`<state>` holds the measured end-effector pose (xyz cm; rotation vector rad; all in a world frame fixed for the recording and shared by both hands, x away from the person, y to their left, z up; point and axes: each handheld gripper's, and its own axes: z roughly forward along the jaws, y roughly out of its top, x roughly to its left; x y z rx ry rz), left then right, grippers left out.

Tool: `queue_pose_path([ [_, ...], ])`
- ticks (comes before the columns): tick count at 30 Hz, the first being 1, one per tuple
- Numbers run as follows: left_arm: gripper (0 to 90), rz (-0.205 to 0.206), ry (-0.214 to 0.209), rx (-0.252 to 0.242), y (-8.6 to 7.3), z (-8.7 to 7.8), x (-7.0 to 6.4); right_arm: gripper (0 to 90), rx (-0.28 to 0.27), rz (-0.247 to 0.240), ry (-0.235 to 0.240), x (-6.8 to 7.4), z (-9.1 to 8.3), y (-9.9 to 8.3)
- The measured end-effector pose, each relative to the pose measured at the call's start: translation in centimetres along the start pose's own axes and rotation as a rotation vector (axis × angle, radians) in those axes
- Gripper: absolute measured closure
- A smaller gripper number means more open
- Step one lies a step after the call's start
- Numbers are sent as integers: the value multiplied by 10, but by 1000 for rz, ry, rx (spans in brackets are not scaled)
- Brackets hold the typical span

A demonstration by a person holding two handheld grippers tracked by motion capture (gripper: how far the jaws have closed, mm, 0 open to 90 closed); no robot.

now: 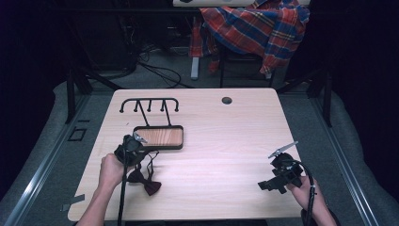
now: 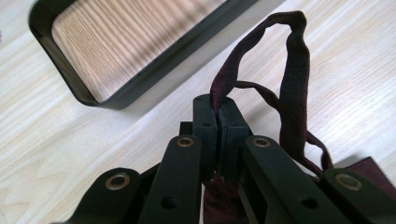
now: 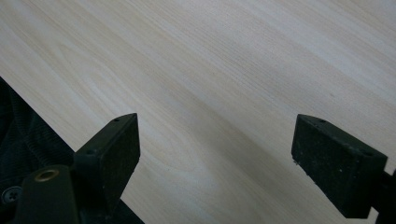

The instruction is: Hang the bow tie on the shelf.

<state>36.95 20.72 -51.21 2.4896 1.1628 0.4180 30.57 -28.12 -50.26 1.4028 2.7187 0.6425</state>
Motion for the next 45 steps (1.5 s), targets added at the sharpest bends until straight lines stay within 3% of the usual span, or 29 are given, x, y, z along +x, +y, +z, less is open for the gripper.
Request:
queue_pose_path([
  [17, 883, -24, 35, -71, -4, -23, 5, 153, 6, 3, 11, 0, 0, 0],
  [27, 882, -64, 28, -106, -10, -33, 16, 153, 8, 0, 13, 1, 0, 0],
  [45, 882, -127, 85, -140, -25, -46, 36, 153, 13, -16, 17, 1, 1, 1],
])
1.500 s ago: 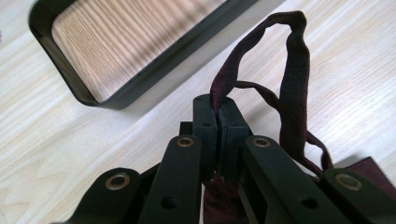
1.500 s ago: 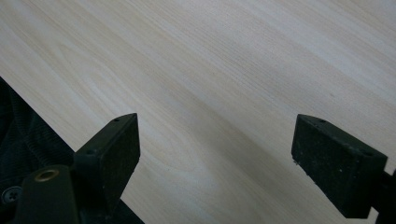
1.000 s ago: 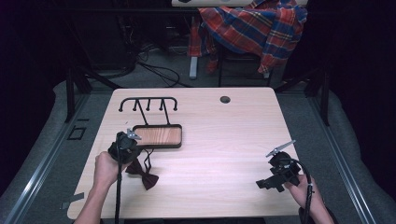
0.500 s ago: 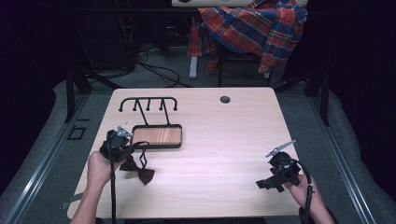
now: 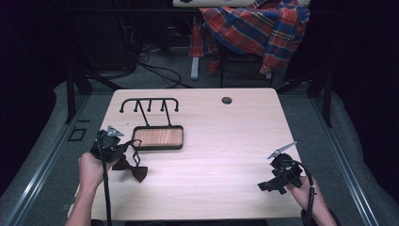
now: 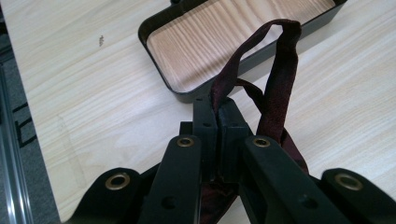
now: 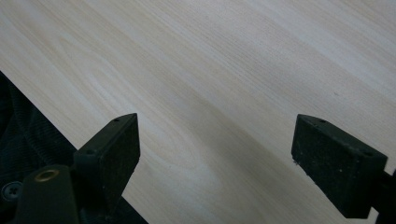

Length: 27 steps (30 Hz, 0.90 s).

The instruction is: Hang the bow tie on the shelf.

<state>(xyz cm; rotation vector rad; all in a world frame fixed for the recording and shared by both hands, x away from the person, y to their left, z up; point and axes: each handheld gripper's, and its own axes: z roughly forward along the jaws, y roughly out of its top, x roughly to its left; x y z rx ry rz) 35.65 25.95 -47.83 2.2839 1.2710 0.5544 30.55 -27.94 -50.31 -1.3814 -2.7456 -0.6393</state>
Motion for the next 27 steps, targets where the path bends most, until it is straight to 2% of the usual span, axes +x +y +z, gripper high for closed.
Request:
queue_pose_path([
  [2, 882, -1, 15, -8, -1, -1, 1, 153, 19, -16, -9, 0, 0, 0],
  [3, 882, -1, 12, -10, -1, -1, 2, 153, 18, -10, 7, 1, 0, 1],
  [4, 882, -1, 9, -4, -1, -2, 3, 153, 3, 7, -4, 2, 2, 0],
  [5, 882, -2, 11, -8, -2, -2, 4, 153, -4, 12, 13, 2, 2, 0],
  [6, 882, -1, 12, -7, -2, -3, 4, 153, 18, -8, 9, 1, 1, 1],
  [8, 882, -9, 23, -17, -3, -3, 6, 153, 29, -19, 4, 1, 1, 1],
  [9, 882, -11, 17, -14, -3, -4, 7, 153, 27, -16, 4, 1, 1, 1],
  [11, 882, -19, 28, -19, -5, -5, 9, 153, -12, 16, 10, 3, 4, -1],
  [13, 882, -22, 29, -23, -5, -6, 11, 153, -11, 15, 10, 3, 4, -1],
  [17, 882, -28, 44, -35, -7, -8, 13, 153, 37, -19, 5, 1, 2, 1],
  [18, 882, -27, 47, -41, -7, -8, 14, 153, 41, -30, 5, 1, 2, 1],
  [19, 882, -31, 51, -42, -7, -9, 15, 153, 35, -29, 13, 2, 3, 1],
  [20, 882, -34, 52, -44, -7, -9, 15, 153, 23, -24, 2, 3, 4, 1],
  [21, 882, -33, 54, -48, -7, -9, 16, 153, 8, -19, 14, 4, 5, 0],
  [22, 882, -35, 57, -48, -7, -10, 17, 153, 4, -21, 4, 5, 5, 0],
  [24, 882, -38, 62, -56, -7, -10, 18, 153, 36, -54, 3, 4, 4, 1],
  [27, 882, -40, 65, -62, -7, -11, 20, 153, 44, -56, 7, 4, 4, 1],
])
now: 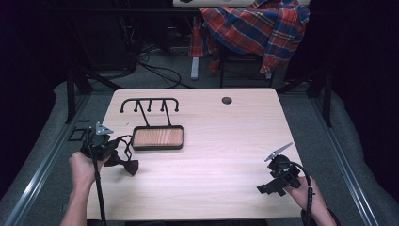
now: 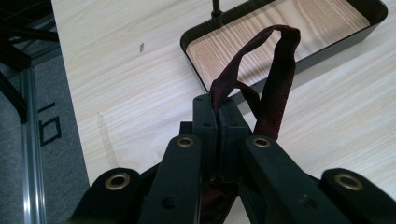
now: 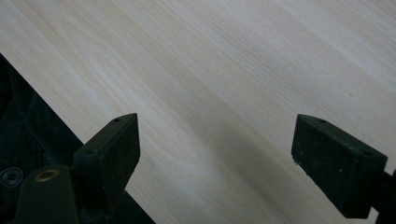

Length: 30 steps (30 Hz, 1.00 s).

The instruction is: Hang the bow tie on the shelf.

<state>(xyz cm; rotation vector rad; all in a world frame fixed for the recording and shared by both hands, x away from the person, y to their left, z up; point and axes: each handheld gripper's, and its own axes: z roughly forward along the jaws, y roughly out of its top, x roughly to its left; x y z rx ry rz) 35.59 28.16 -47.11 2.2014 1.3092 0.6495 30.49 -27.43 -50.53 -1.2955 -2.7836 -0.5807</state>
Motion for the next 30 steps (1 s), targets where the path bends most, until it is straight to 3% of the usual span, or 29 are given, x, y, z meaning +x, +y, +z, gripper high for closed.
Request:
queue_pose_path([
  [3, 882, -13, 2, -14, 1, 0, 2, 153, -22, 24, 3, 1, 2, -1],
  [11, 882, -26, 7, -42, 5, -7, 6, 153, -2, 10, -5, 1, 1, 0],
  [12, 882, -28, 8, -50, 6, -7, 6, 153, -28, 32, -6, 2, 3, -1],
  [14, 882, -29, 10, -64, 9, -9, 6, 153, -24, 23, -5, 1, 2, -1],
  [16, 883, -26, 10, -73, 11, -11, 6, 153, 16, -10, -6, -1, 0, 0],
  [30, 883, -9, 21, -84, 22, -15, 9, 153, -12, 26, -7, 2, 1, -1],
])
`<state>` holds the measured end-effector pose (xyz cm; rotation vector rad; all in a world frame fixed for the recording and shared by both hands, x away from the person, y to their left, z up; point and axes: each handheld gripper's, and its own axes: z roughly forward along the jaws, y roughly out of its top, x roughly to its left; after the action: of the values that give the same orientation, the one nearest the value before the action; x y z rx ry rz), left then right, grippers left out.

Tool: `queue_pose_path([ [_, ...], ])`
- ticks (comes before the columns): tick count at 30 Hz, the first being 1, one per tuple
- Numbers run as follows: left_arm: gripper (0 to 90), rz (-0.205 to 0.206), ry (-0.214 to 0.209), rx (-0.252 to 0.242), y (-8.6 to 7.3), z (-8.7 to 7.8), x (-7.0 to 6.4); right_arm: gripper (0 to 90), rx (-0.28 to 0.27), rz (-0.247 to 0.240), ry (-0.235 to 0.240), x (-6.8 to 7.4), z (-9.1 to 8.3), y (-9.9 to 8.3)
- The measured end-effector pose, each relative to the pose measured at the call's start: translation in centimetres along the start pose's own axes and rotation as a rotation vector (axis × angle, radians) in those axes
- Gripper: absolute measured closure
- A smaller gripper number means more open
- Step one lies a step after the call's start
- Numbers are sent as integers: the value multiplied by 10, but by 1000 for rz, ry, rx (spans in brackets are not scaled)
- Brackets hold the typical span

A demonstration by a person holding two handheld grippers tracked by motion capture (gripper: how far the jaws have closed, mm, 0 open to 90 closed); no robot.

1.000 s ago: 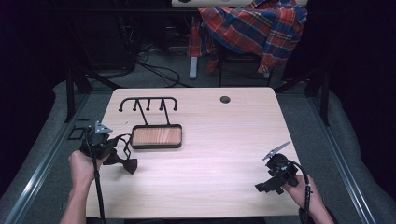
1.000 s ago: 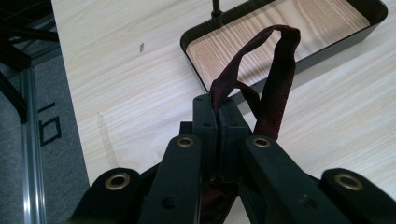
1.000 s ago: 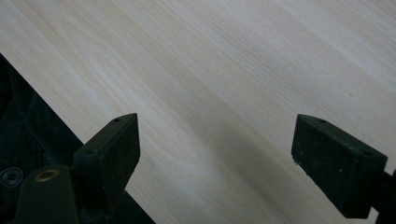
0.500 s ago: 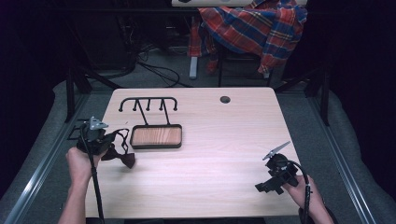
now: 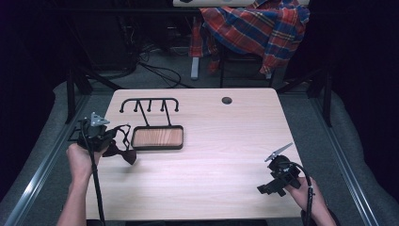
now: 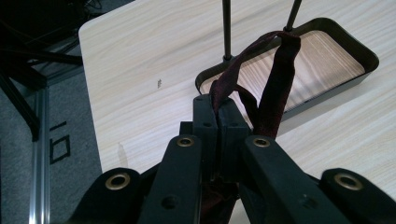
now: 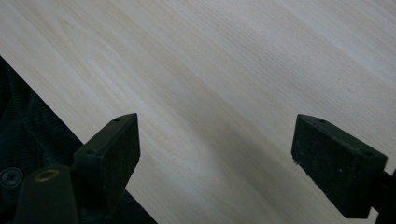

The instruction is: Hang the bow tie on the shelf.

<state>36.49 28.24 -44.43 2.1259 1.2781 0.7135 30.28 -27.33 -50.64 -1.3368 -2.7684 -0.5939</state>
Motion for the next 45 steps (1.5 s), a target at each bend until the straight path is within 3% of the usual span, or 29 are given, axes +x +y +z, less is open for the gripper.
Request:
queue_pose_path([
  [15, 883, 19, 4, -25, 19, -7, 5, 153, 18, -21, -9, 0, -2, 0],
  [16, 883, 23, 6, -26, 21, -8, 5, 153, -21, 11, -4, 3, 0, -1],
  [17, 883, 29, 8, -27, 23, -8, 5, 153, -26, 16, -4, 3, 1, -1],
  [18, 883, 32, 5, -27, 25, -9, 5, 153, 18, -18, -13, 1, -2, 1],
  [20, 883, 40, 7, -31, 28, -10, 5, 153, 19, -15, -22, 1, -1, 1],
  [25, 883, 42, 10, -21, 36, -10, 6, 153, -3, 0, -14, 1, -2, -1],
  [45, 883, 64, 29, -5, 65, -8, 13, 153, 6, -12, -17, 1, -2, -1],
])
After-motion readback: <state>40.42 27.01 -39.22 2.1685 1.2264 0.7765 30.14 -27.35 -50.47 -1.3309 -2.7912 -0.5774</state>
